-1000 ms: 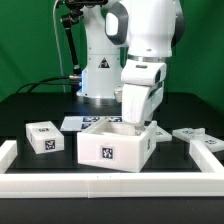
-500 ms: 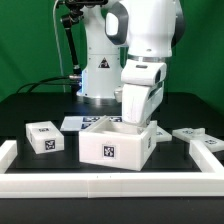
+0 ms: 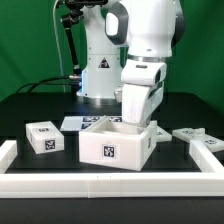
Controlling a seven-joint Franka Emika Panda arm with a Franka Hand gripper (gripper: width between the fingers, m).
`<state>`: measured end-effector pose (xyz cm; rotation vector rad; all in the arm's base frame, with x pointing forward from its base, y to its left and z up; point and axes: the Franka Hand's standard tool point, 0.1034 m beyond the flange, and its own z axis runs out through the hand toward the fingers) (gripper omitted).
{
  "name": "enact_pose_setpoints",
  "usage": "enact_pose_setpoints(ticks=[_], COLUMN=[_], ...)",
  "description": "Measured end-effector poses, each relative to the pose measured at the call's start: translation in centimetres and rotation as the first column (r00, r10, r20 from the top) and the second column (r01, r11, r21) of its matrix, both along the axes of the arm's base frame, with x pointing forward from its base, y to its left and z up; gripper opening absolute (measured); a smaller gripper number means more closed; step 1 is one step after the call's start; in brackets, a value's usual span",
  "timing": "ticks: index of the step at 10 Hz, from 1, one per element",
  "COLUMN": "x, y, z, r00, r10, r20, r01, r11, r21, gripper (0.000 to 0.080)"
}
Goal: Assemble cabinet
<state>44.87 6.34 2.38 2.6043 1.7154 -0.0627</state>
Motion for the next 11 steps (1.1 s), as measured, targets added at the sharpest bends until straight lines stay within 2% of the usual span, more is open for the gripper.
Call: enact_pose_setpoints(ticks=[3, 5, 9, 11], x=[1.1, 1.2, 1.3, 1.8], y=[-0.2, 1.0, 0.7, 1.3], z=[0.2, 0.0, 0.0, 0.0], r00=[0.984, 0.961, 0.964, 0.948], r10=[0.177, 0.275, 0.267, 0.318], r20=[-0.006, 0.000, 0.000, 0.002], r01=[-0.177, -0.275, -0.267, -0.318], r11=[0.984, 0.961, 0.964, 0.948], r21=[-0.003, -0.013, -0.012, -0.012], gripper=[0.0034, 0.0034, 0.0034, 0.0034])
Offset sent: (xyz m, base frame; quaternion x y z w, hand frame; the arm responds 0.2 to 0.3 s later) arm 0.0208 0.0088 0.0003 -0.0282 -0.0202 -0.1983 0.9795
